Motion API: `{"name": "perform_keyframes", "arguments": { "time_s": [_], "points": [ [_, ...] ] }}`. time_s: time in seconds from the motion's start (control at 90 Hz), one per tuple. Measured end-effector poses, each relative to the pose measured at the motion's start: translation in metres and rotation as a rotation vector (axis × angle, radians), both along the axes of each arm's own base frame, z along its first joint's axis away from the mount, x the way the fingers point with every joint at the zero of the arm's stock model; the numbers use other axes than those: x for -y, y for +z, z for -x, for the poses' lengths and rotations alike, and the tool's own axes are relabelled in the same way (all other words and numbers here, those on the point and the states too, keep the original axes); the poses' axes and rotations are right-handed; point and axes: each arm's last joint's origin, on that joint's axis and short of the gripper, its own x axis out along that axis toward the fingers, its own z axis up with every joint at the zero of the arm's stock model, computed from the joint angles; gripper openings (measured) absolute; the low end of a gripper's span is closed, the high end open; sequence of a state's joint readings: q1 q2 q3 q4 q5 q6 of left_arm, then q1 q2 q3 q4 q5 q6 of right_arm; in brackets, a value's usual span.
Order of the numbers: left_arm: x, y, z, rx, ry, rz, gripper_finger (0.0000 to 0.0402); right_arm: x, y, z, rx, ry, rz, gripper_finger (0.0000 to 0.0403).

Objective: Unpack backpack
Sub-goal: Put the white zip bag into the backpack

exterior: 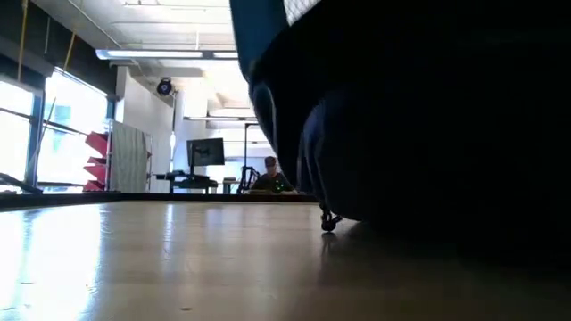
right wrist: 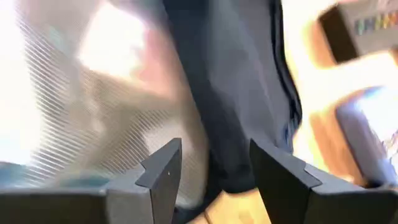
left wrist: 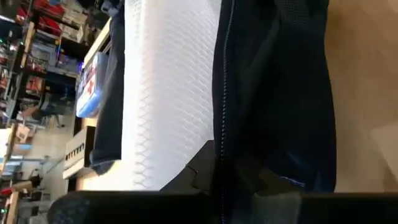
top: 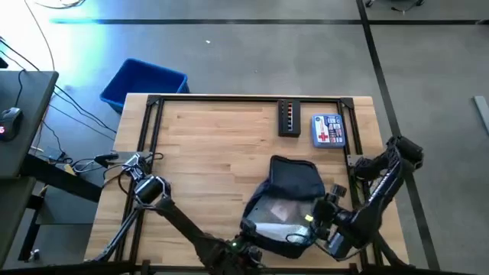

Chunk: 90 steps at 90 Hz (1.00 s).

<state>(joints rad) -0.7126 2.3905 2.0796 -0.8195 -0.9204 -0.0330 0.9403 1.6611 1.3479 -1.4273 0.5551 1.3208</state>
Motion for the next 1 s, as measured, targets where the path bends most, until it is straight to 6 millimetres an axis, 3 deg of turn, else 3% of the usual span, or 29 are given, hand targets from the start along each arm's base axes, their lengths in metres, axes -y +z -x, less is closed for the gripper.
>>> {"name": "perform_keyframes", "arguments": {
  "time_s": [0.144,0.278,0.567,0.7,0.844,1.0],
  "points": [
    [-0.003,0.0,-0.002,0.001,0.008,0.001,0.0,-0.016,0.022,-0.009,0.224,0.107,-0.005,0.0174],
    [-0.004,0.0,-0.003,0.003,0.014,0.006,0.0,-0.03,0.025,-0.031,0.363,0.24,-0.05,0.018],
    [-0.004,0.0,-0.003,0.005,0.015,0.01,0.0,-0.039,0.0,-0.081,0.325,0.49,-0.03,0.0265],
    [-0.002,0.0,-0.002,0.006,0.014,0.012,0.0,-0.04,-0.024,-0.096,0.268,0.48,-0.008,0.0272],
    [-0.002,0.0,-0.002,0.005,0.014,0.012,0.0,-0.041,-0.044,-0.103,0.241,0.43,0.015,0.0214],
    [0.0,-0.001,0.002,-0.012,0.004,-0.009,0.0,-0.035,-0.047,-0.099,0.22,0.365,0.076,0.0056]
  ]
}}
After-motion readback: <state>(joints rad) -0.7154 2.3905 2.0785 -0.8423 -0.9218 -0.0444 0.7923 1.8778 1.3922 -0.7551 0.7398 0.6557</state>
